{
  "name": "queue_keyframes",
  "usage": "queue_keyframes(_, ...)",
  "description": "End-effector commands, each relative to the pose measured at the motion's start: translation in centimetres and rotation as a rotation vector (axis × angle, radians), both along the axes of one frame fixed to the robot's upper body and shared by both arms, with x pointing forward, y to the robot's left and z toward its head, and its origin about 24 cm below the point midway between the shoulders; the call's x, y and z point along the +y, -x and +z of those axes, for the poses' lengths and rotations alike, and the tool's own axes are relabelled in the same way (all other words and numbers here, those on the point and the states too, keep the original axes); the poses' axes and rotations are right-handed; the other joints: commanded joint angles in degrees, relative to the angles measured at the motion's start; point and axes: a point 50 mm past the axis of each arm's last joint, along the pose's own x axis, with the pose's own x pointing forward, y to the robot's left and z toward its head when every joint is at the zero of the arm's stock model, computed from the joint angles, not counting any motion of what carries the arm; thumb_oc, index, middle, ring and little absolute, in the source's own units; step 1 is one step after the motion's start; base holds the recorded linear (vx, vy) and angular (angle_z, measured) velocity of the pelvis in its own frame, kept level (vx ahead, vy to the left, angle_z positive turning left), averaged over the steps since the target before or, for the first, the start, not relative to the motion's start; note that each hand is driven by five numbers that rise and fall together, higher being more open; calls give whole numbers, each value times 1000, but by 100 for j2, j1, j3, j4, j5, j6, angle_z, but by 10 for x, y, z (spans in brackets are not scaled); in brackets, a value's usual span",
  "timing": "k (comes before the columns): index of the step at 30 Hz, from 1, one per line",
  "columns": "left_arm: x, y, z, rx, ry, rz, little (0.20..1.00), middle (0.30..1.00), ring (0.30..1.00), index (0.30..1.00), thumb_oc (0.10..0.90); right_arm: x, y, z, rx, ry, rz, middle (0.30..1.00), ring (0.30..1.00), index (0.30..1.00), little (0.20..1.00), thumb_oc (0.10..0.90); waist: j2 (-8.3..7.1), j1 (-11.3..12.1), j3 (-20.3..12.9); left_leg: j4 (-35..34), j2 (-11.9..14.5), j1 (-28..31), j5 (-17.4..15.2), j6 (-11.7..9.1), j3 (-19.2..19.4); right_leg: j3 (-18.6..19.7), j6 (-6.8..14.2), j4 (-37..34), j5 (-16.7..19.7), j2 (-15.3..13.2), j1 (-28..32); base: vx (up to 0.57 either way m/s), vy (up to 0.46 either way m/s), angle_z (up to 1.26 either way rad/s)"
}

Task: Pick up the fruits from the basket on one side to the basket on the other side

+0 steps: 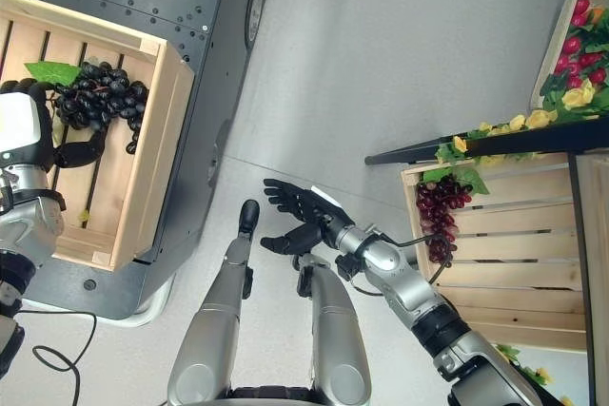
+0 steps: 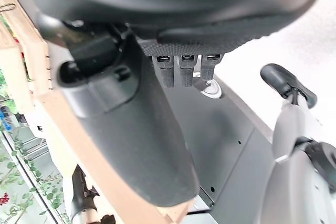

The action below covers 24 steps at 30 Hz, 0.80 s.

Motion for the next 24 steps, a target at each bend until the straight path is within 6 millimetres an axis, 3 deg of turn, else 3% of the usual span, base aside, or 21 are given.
queue_keyframes(1, 21, 9, 62, -241, -136, 139, 900, 900, 900, 900, 800, 22, 13, 18, -91, -119, 73, 900, 900, 900, 900, 800, -51, 19, -67, 684, -234, 47, -955, 162, 396, 23, 49, -216, 234, 334, 208, 8, -36, 0)
queue_keyframes(12, 23, 10, 85, -353, -149, 219, 900, 900, 900, 900, 800, 35, 14, 17, -75, -180, 84, 900, 900, 900, 900, 800, -214, 27, -67, 755, -209, 23, -1037, 156, 351, 6, 67, -323, 274, 380, 296, 6, -34, 0)
queue_keyframes(17, 17, 3, 95, -279, -227, 150, 900, 900, 900, 900, 800, 37, 15, 15, -47, -213, 83, 900, 900, 900, 900, 800, -225, 6, -67, 720, -200, 48, -1056, 184, 373, 33, 81, -363, 311, 398, 298, 0, 0, 0)
queue_keyframes(24, 5, -7, 88, -153, -248, 11, 900, 900, 900, 900, 800, 26, 16, 12, -45, -180, 77, 900, 900, 900, 900, 800, -125, -32, -67, 756, -233, 18, -1062, 208, 440, 71, 90, -360, 331, 388, 257, 4, 17, -1)
